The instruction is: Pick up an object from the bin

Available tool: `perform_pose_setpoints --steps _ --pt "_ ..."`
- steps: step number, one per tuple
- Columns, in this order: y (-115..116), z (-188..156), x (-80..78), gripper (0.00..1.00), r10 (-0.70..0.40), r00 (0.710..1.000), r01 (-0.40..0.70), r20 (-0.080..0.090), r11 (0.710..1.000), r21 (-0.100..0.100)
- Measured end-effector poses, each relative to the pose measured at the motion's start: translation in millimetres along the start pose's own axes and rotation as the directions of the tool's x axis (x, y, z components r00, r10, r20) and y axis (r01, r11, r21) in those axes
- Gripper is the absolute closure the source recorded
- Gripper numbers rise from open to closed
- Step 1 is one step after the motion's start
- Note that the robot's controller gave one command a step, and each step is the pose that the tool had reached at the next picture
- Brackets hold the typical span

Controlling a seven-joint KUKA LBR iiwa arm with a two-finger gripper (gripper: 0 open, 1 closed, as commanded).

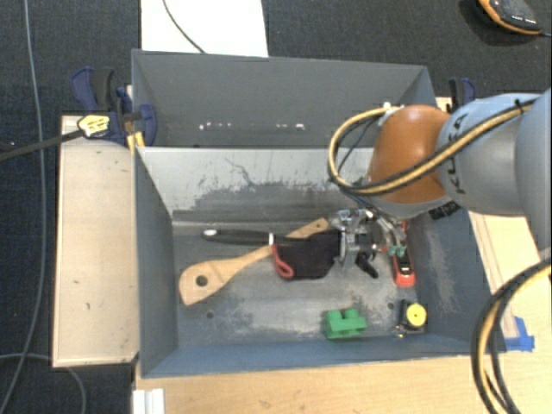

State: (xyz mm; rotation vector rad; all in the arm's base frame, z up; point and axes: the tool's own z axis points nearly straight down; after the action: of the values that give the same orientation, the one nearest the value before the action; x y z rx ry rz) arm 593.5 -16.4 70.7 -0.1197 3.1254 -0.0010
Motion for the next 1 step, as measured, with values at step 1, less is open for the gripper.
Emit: perform_pose_setpoints --steps 1 --pt "0.3 -24.9 3.2 1.0 0.0 1.0 0.0 -0.011 1.0 -0.001"
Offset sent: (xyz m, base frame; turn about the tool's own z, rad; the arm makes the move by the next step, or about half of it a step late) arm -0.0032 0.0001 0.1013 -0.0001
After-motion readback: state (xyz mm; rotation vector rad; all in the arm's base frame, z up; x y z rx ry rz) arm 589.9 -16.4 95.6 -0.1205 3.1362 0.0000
